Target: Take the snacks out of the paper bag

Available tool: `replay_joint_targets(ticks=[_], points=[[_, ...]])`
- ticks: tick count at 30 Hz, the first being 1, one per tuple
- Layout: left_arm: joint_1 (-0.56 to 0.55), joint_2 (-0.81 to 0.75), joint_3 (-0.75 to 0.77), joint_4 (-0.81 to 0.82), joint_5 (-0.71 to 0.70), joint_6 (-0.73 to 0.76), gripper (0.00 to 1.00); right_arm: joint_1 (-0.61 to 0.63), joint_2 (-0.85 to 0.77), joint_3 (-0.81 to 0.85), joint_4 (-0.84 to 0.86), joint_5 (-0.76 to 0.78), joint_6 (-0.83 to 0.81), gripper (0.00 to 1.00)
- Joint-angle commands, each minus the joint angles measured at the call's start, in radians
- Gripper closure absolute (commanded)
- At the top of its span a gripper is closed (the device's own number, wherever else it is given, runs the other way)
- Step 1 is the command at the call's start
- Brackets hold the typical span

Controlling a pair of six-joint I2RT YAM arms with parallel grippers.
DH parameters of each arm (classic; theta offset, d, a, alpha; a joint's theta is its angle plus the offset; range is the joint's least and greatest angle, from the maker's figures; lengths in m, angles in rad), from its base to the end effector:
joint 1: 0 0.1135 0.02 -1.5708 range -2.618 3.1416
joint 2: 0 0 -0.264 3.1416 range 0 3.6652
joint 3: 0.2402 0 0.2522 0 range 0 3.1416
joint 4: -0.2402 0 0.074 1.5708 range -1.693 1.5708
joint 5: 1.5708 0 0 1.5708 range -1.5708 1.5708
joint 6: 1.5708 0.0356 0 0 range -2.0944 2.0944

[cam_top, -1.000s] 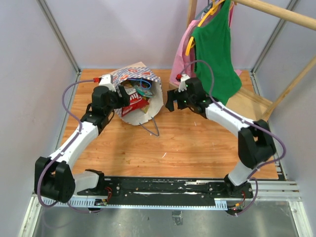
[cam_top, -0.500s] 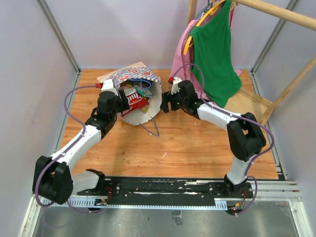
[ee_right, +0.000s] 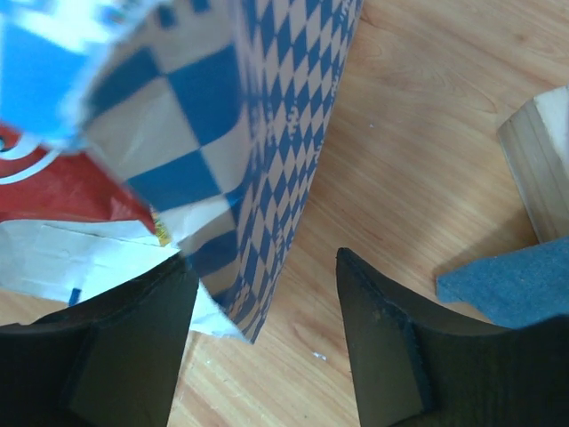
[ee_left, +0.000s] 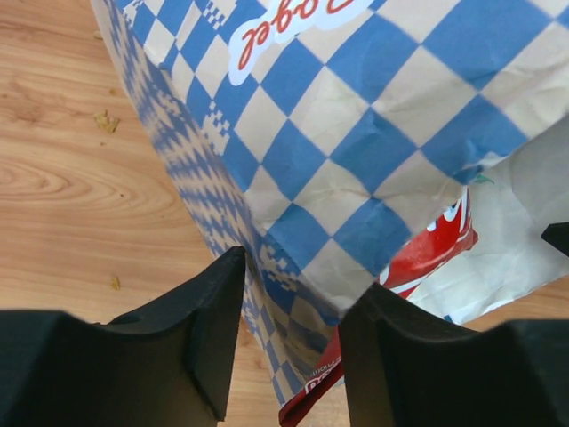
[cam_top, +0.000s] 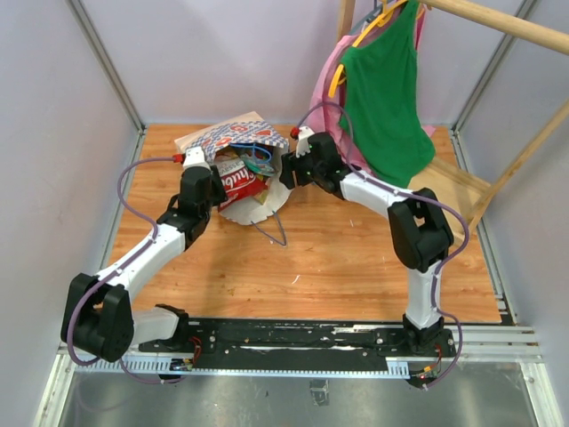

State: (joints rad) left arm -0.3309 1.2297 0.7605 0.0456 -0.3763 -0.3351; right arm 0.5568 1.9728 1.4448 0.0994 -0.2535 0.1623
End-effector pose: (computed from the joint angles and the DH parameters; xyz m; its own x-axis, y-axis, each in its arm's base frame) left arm 0.2643 -0.0770 0.2610 -0.3623 -0.1989 -0.9106 -0.1417 0.9774 -0.1571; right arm 0.3890 0.2527 0.2398 -0.4621 -0.1034 -0.8808 -0.6389 0.7276 0.2498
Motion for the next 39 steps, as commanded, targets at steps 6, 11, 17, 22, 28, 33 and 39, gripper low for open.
replay_joint_targets(ticks=[6, 11, 17, 22, 28, 33, 39], points=[[-0.010, -0.004, -0.027, 0.027, -0.085, 0.005, 0.67, 0.006, 0.082, 0.056, 0.021, 0.059, -0.002, 0.60], [-0.009, 0.005, -0.044, 0.050, -0.095, 0.001, 0.94, 0.005, 0.097, 0.054, 0.040, 0.079, 0.003, 0.93], [-0.007, 0.058, -0.049, 0.092, -0.150, 0.020, 0.99, -0.005, 0.163, 0.108, 0.053, 0.076, 0.006, 0.99], [-0.005, 0.129, -0.034, 0.154, -0.224, 0.062, 0.99, -0.022, 0.242, 0.204, 0.057, 0.049, 0.022, 0.99], [0.021, 0.244, 0.044, 0.219, -0.221, 0.091, 0.99, -0.032, 0.349, 0.407, -0.002, 0.035, 0.002, 0.99], [0.021, 0.309, 0.121, 0.200, -0.179, 0.102, 0.99, -0.059, 0.388, 0.495, -0.056, 0.014, -0.002, 0.98], [0.019, 0.178, 0.029, 0.212, -0.066, 0.054, 0.89, -0.077, 0.145, 0.162, 0.090, -0.009, 0.071, 0.30]])
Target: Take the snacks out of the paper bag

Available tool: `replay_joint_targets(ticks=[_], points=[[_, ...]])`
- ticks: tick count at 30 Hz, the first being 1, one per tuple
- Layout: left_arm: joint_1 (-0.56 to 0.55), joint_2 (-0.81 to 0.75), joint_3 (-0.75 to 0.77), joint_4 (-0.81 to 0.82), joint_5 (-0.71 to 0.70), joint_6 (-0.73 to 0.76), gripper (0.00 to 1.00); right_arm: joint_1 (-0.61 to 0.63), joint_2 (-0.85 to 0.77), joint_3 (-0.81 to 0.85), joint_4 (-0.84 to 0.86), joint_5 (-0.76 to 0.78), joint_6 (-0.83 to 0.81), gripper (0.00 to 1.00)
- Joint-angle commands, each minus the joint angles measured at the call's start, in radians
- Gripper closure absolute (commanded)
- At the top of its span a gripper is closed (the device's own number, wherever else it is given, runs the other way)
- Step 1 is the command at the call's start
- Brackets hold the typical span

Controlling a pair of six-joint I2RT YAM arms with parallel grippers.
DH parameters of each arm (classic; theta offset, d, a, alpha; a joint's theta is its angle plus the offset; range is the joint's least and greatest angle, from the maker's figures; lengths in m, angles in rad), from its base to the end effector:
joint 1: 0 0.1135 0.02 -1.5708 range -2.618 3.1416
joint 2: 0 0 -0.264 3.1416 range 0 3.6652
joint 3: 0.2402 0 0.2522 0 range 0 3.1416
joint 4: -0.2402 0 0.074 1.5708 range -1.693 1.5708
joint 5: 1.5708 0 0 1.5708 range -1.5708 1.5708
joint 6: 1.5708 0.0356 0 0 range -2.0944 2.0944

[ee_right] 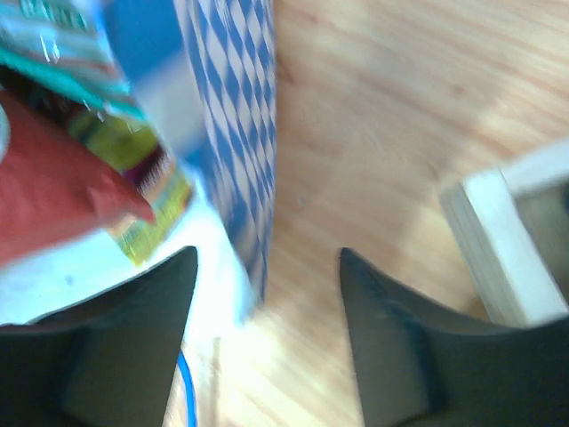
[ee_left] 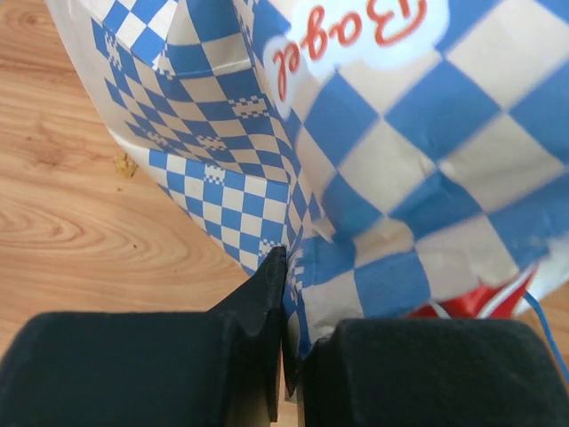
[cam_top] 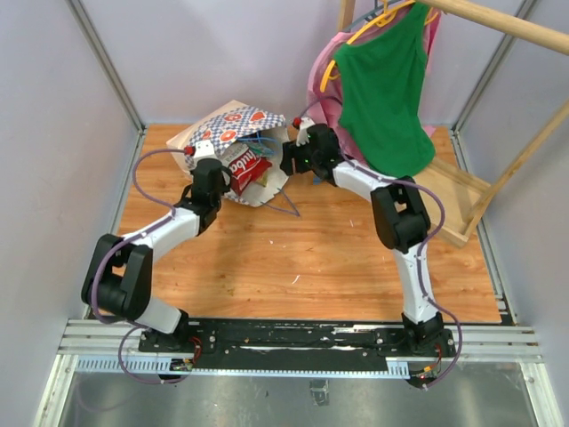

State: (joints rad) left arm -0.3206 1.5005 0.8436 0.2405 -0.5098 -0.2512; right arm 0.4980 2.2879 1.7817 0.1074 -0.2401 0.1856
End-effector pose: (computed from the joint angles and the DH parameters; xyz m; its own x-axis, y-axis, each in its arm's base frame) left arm 0.3169 -0.0869 0.2323 -0.3349 -0.1174 -0.9349 -0.2392 0.9703 -0.0361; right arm 0.4676 0.2639 0.2040 -0.4564 -0.0441 -0.8887 -0.5823 0.7700 0.2608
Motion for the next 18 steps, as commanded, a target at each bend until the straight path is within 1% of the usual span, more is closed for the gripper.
replay_joint_targets(ticks=[1, 3, 6, 9, 11, 12, 13, 15, 17, 18], points=[[0.007, -0.116, -0.072, 0.013, 0.087, -0.038, 0.86, -0.020, -0.219, -0.239, 0.108, -0.020, 0.076, 0.25], [0.006, -0.158, -0.104, 0.001, 0.116, -0.050, 0.81, -0.021, -0.328, -0.378, 0.170, -0.028, 0.159, 0.20], [0.004, -0.207, -0.139, -0.017, 0.151, -0.057, 0.73, -0.016, -0.456, -0.603, 0.326, -0.079, 0.342, 0.18], [0.004, -0.235, -0.167, -0.020, 0.174, -0.052, 0.70, 0.000, -0.545, -0.733, 0.412, -0.064, 0.518, 0.16], [0.004, -0.245, -0.178, -0.021, 0.185, -0.051, 0.61, 0.008, -0.577, -0.783, 0.443, -0.048, 0.601, 0.14], [0.003, -0.251, -0.182, -0.020, 0.192, -0.051, 0.55, 0.010, -0.588, -0.807, 0.462, -0.036, 0.642, 0.12], [0.004, -0.256, -0.185, -0.020, 0.200, -0.052, 0.47, 0.008, -0.600, -0.838, 0.493, -0.015, 0.679, 0.11], [0.004, -0.271, -0.191, -0.020, 0.216, -0.050, 0.27, 0.004, -0.616, -0.899, 0.573, 0.030, 0.758, 0.06], [0.004, -0.290, -0.199, -0.022, 0.235, -0.048, 0.06, -0.004, -0.610, -0.921, 0.618, 0.037, 0.829, 0.03], [0.004, -0.299, -0.201, -0.024, 0.243, -0.046, 0.01, -0.007, -0.592, -0.914, 0.632, 0.014, 0.861, 0.02]])
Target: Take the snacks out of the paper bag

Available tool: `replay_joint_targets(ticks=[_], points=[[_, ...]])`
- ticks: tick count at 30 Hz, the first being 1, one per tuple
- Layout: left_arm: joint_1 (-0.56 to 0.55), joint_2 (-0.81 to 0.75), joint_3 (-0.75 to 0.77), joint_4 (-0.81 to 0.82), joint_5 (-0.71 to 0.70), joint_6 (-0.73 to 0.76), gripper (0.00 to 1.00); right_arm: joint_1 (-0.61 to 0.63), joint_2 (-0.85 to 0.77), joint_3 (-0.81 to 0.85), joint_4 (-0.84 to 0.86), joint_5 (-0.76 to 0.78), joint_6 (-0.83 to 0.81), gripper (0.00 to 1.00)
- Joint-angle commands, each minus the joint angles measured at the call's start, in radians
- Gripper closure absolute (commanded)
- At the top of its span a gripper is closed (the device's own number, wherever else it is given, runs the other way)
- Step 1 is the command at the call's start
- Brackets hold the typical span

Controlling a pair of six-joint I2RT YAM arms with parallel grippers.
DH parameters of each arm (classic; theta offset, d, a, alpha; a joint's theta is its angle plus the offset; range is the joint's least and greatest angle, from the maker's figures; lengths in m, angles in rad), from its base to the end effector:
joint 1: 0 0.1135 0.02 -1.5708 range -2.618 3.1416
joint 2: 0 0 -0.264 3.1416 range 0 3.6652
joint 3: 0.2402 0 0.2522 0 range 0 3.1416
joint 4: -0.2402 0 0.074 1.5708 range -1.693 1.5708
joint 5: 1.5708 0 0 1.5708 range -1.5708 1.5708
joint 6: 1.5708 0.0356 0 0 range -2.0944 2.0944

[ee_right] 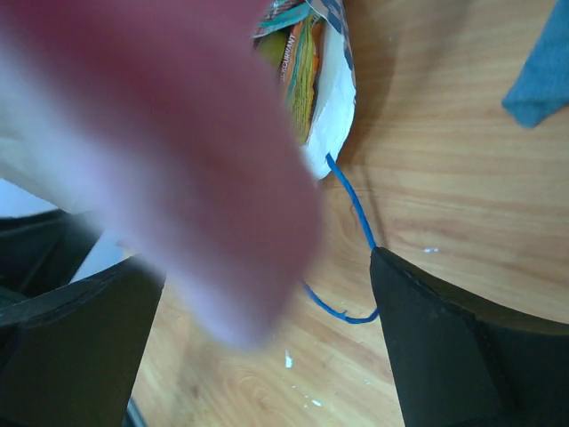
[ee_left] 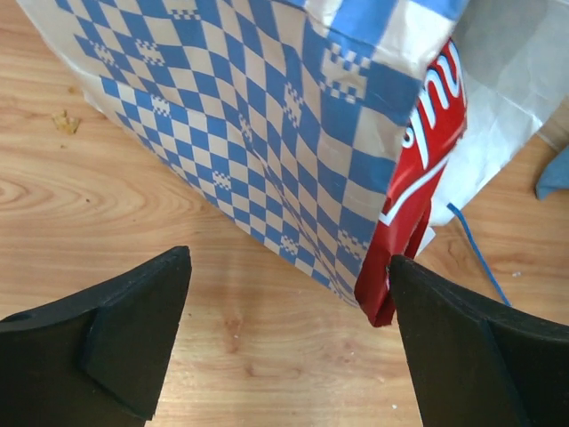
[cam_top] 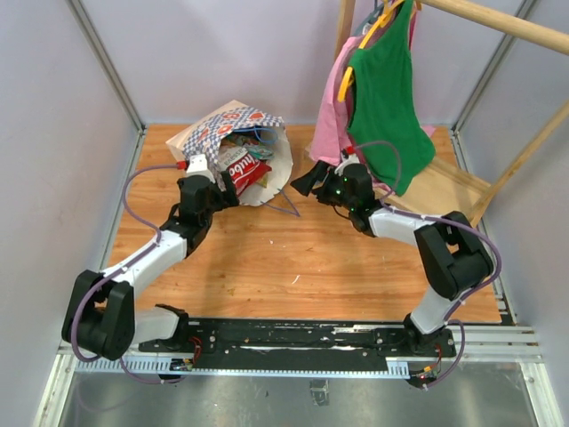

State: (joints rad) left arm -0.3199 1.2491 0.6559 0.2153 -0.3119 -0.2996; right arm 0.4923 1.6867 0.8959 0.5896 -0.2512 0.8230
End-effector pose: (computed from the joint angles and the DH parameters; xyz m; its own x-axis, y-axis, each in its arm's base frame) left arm 0.2630 -0.0756 0.2370 -0.3431 -0.1822 -0.9215 -0.0761 0.9832 -0.1661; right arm 0.3234 0.1835 0.2221 -0.6128 0.4772 -0.6299 -0.3282 0.5714 0.7522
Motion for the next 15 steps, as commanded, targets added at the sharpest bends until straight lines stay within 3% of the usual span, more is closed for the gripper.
replay_joint_targets(ticks=[1, 5, 15], points=[[0.005, -0.061, -0.017, 0.003, 0.057, 0.007, 0.00, 0.000, 0.033, -0.013, 0.166, -0.007, 0.260, 0.00], [0.011, -0.077, -0.028, 0.024, 0.114, 0.021, 0.00, 0.032, 0.132, 0.072, 0.212, -0.088, 0.352, 0.01], [0.085, -0.087, -0.048, 0.032, 0.217, -0.006, 0.00, 0.096, 0.333, 0.289, 0.256, -0.035, 0.543, 0.01]])
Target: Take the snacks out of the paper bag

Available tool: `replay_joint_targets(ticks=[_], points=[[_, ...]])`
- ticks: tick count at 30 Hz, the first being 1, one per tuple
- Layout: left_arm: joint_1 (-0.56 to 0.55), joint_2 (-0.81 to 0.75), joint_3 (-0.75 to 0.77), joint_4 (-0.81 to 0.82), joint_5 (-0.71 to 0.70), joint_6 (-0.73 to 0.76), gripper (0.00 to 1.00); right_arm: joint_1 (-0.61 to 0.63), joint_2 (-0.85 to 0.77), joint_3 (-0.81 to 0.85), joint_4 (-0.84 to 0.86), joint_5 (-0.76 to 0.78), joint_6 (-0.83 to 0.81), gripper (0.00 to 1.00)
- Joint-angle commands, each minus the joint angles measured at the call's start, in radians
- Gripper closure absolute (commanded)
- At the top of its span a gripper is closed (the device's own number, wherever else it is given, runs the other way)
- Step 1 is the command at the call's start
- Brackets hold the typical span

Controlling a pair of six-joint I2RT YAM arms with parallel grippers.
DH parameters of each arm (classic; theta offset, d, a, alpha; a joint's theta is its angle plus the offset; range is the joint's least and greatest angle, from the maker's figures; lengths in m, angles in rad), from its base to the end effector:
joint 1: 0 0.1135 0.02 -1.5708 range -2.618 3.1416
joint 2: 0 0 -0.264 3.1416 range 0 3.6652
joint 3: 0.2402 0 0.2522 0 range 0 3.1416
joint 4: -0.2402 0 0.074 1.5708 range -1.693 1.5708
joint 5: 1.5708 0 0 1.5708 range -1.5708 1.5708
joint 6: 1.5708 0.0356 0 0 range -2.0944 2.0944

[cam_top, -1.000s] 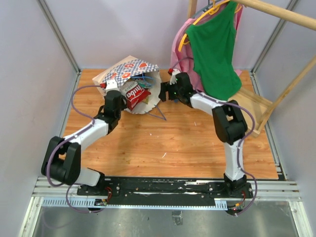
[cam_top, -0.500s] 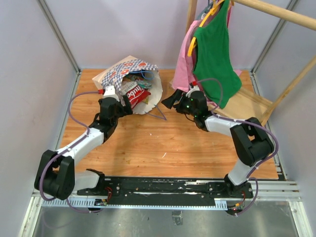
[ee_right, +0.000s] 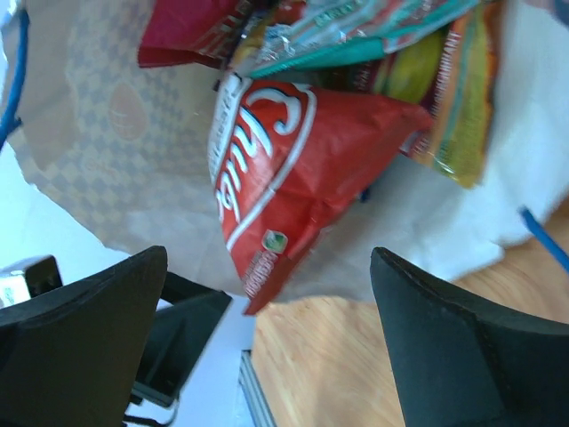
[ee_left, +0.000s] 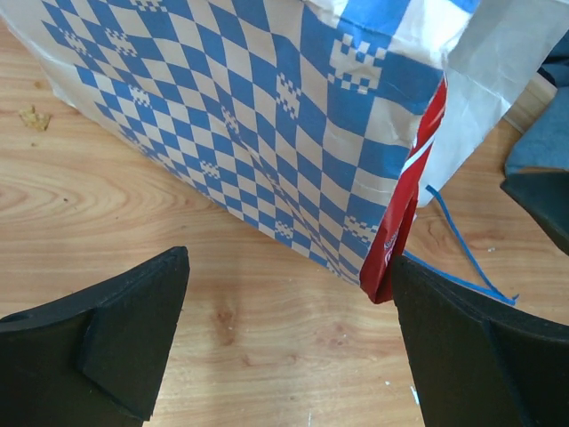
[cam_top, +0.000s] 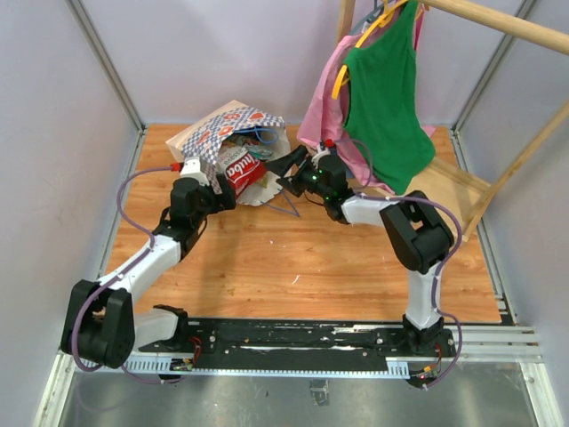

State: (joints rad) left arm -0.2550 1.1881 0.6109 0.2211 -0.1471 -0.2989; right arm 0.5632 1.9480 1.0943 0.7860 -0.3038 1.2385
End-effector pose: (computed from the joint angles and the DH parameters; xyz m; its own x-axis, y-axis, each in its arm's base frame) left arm 0.2546 -0.0610 0.2369 -0.3567 -0.2080 -0.9108 0.0121 0.9738 -0.2272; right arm 0.3589 0.2392 0.2064 -0.7388 0.6003 -0.3063 -0.1944 0.2454 0.9497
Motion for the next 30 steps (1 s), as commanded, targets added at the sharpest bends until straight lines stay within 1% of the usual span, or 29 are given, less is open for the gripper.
replay_joint_targets(ticks=[1, 6, 9, 11, 13, 16, 21, 24, 25, 26, 27, 30], points=[[0.023, -0.027, -0.001, 0.021, 0.054, -0.006, 0.00, 0.030, 0.093, 0.113, 0.060, 0.021, 0.162, 0.02], [0.032, -0.043, 0.001, 0.009, 0.055, -0.001, 0.00, 0.064, 0.139, 0.166, -0.081, 0.092, 0.259, 0.00], [0.035, -0.052, 0.003, 0.002, 0.055, 0.003, 0.00, 0.091, 0.135, 0.152, -0.128, 0.143, 0.293, 0.01], [0.039, -0.060, 0.001, 0.000, 0.057, 0.003, 0.00, 0.107, 0.142, 0.152, -0.109, 0.167, 0.299, 0.02], [0.039, -0.066, 0.001, -0.005, 0.060, 0.005, 0.00, 0.113, 0.162, 0.171, -0.085, 0.164, 0.321, 0.05], [0.040, -0.073, 0.001, -0.008, 0.062, 0.003, 0.00, 0.123, 0.218, 0.233, -0.052, 0.151, 0.359, 0.12], [0.042, -0.087, 0.002, -0.021, 0.060, 0.004, 0.00, 0.137, 0.305, 0.324, -0.062, 0.161, 0.415, 0.19], [0.042, -0.105, -0.004, -0.032, 0.052, 0.009, 0.00, 0.136, 0.325, 0.353, -0.061, 0.188, 0.416, 0.28], [0.043, -0.112, -0.007, -0.036, 0.050, 0.009, 0.00, 0.137, 0.328, 0.358, -0.058, 0.200, 0.415, 0.32], [0.044, -0.116, -0.007, -0.038, 0.049, 0.009, 0.00, 0.137, 0.331, 0.360, -0.052, 0.216, 0.415, 0.39], [0.046, -0.121, -0.008, -0.039, 0.049, 0.009, 0.00, 0.137, 0.334, 0.361, -0.041, 0.226, 0.417, 0.48], [0.049, -0.127, -0.008, -0.046, 0.049, 0.010, 0.00, 0.138, 0.340, 0.364, -0.024, 0.246, 0.426, 0.70]])
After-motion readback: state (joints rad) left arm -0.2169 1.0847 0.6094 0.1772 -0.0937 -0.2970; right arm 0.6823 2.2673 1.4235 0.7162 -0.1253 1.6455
